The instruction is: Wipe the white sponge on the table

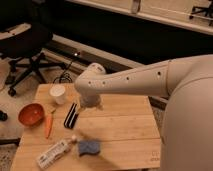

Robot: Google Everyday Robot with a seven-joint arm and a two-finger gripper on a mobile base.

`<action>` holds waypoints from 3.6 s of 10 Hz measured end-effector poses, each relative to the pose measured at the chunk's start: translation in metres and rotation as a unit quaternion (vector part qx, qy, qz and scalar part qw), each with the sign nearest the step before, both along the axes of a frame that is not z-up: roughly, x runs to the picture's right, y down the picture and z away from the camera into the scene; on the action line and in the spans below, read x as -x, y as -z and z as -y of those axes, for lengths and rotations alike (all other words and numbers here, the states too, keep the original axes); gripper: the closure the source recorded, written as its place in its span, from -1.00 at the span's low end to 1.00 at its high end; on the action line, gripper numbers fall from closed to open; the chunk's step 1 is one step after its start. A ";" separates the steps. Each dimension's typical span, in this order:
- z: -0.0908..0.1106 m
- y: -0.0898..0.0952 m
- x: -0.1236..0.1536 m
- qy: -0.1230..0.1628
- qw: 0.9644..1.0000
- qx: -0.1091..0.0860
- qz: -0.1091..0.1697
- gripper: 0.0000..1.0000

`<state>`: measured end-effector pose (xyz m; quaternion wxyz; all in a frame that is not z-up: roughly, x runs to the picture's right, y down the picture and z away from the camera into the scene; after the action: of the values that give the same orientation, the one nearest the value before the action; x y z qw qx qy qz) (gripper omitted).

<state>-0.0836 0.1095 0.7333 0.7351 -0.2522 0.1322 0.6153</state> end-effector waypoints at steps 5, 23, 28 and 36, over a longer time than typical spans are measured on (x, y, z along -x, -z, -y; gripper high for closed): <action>-0.057 -0.008 -0.023 0.009 0.999 0.050 -0.009 -0.60; -0.158 -0.035 -0.048 -0.010 0.985 0.170 -0.018 -0.60; -0.157 -0.038 -0.046 -0.006 0.984 0.174 -0.026 -0.52; -0.160 -0.041 -0.047 -0.008 0.983 0.182 -0.031 0.55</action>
<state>-0.0364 0.2692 0.7739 0.6674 -0.3635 0.2623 0.5948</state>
